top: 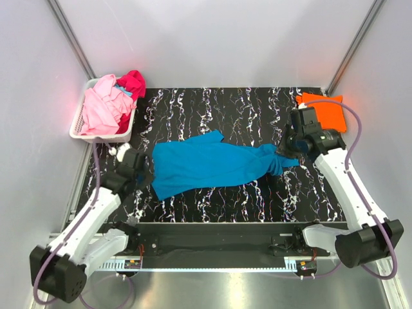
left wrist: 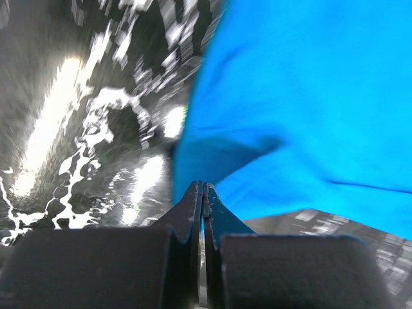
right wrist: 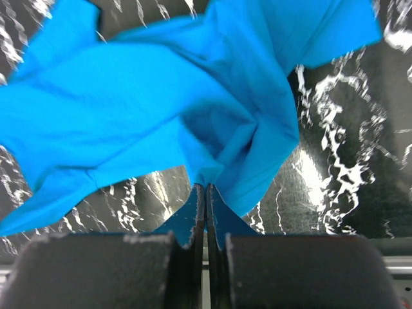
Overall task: Fold and stack the t-shirts
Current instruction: Flatten the tshirt out
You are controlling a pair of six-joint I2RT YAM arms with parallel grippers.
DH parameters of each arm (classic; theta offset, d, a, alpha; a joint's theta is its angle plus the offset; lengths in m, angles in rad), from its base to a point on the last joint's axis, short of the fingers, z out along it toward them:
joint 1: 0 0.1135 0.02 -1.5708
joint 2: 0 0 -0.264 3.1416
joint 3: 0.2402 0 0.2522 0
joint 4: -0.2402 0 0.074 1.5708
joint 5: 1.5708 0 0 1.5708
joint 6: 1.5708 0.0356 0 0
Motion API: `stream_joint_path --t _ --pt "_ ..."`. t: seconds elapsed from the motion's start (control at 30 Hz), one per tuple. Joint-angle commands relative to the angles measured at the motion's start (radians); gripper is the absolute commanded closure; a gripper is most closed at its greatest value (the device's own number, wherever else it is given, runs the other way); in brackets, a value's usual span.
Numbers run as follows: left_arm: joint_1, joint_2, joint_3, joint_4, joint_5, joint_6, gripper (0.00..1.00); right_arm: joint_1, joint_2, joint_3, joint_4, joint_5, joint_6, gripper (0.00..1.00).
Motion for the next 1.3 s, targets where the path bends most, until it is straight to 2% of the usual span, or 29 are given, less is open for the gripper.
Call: stream_joint_path --t 0.0,0.17,0.47,0.6,0.8,1.1,1.27 --pt "0.004 -0.090 0.173 -0.155 -0.029 0.056 1.00 0.007 -0.054 0.131 -0.059 0.082 -0.036 1.00" --pt "0.004 -0.089 0.415 -0.242 -0.023 0.137 1.00 0.007 -0.057 0.304 -0.123 0.115 -0.131 1.00" --pt "0.006 0.083 0.878 -0.279 0.015 0.289 1.00 0.007 -0.022 0.662 -0.197 0.155 -0.263 1.00" --pt "0.004 0.094 1.061 -0.315 0.024 0.331 1.00 0.007 -0.065 0.749 -0.218 0.131 -0.291 1.00" --pt "0.004 0.039 1.303 -0.382 0.033 0.378 1.00 0.008 -0.223 0.721 -0.235 0.114 -0.294 1.00" --pt "0.004 -0.095 1.370 -0.312 0.089 0.418 1.00 0.007 -0.445 0.546 -0.249 0.106 -0.249 1.00" --pt "0.004 0.002 1.416 -0.276 0.115 0.455 1.00 0.007 -0.446 0.526 -0.236 0.132 -0.261 1.00"
